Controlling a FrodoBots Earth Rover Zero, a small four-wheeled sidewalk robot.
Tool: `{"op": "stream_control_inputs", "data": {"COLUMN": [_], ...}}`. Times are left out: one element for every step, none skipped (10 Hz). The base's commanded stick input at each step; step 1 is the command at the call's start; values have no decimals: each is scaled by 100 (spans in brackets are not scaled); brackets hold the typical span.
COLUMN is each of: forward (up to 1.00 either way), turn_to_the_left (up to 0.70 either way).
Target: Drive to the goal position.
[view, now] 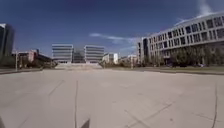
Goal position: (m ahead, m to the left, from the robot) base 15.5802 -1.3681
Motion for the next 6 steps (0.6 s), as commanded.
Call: {"op": "stream_control_inputs", "data": {"forward": [54,54,54,55,54,54], "turn_to_the_left": [-1,-1,-1,-1,-1,-1]}}
